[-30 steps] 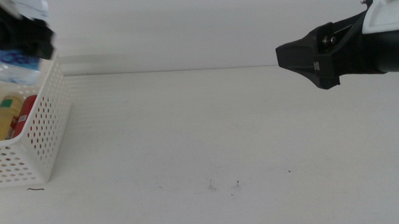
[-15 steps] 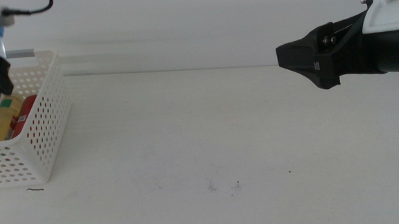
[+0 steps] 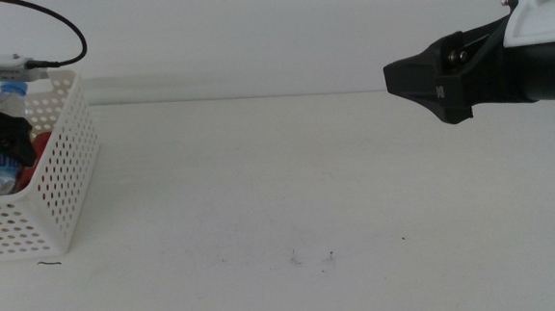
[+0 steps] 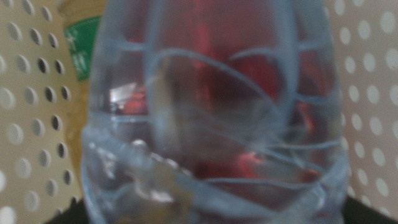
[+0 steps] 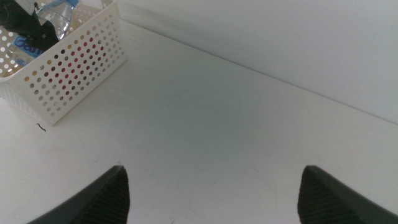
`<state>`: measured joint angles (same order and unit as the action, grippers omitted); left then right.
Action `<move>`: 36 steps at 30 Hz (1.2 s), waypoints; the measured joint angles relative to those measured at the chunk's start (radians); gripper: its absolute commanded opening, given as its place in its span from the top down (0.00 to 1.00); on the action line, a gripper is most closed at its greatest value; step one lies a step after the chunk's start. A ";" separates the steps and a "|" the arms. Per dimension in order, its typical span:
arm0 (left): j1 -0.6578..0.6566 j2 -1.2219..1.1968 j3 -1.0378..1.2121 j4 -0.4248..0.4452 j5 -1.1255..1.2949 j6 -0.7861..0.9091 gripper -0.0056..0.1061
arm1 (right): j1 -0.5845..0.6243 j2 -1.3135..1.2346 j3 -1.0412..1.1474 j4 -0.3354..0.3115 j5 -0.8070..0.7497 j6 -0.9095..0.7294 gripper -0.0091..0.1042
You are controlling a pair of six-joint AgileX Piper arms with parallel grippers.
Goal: Use arms to grab the bottles and put them into the dustbin to the left of the table.
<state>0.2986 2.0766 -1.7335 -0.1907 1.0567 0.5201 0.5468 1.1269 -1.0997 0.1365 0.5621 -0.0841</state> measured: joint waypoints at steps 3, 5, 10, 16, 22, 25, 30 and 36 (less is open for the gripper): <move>0.000 -0.006 -0.004 0.002 -0.034 -0.003 0.11 | 0.000 0.000 0.000 0.000 0.000 0.000 0.20; 0.000 -0.019 -0.008 -0.004 -0.036 -0.004 0.11 | 0.000 0.000 0.000 0.000 0.000 0.000 0.20; -0.004 -0.076 -0.010 -0.010 -0.002 -0.021 0.11 | 0.000 0.000 0.000 0.000 0.000 0.000 0.20; -0.044 -0.241 0.040 -0.032 0.002 -0.054 0.11 | 0.000 0.000 0.000 0.000 0.000 0.000 0.20; -0.205 -0.550 0.281 -0.163 -0.241 -0.051 0.11 | 0.000 0.000 0.000 0.000 0.000 0.000 0.20; -0.324 -0.708 0.432 -0.173 -0.405 -0.052 0.11 | 0.000 0.000 0.000 0.000 0.000 0.000 0.20; -0.483 -0.918 0.667 -0.178 -0.643 -0.060 0.11 | 0.000 0.000 0.000 0.000 0.000 0.000 0.20; -0.522 -1.056 0.805 -0.185 -0.800 -0.065 0.11 | 0.000 0.000 0.000 0.000 0.000 0.000 0.20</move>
<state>-0.2234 1.0204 -0.9287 -0.3753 0.2572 0.4555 0.5468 1.1269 -1.0997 0.1365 0.5621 -0.0841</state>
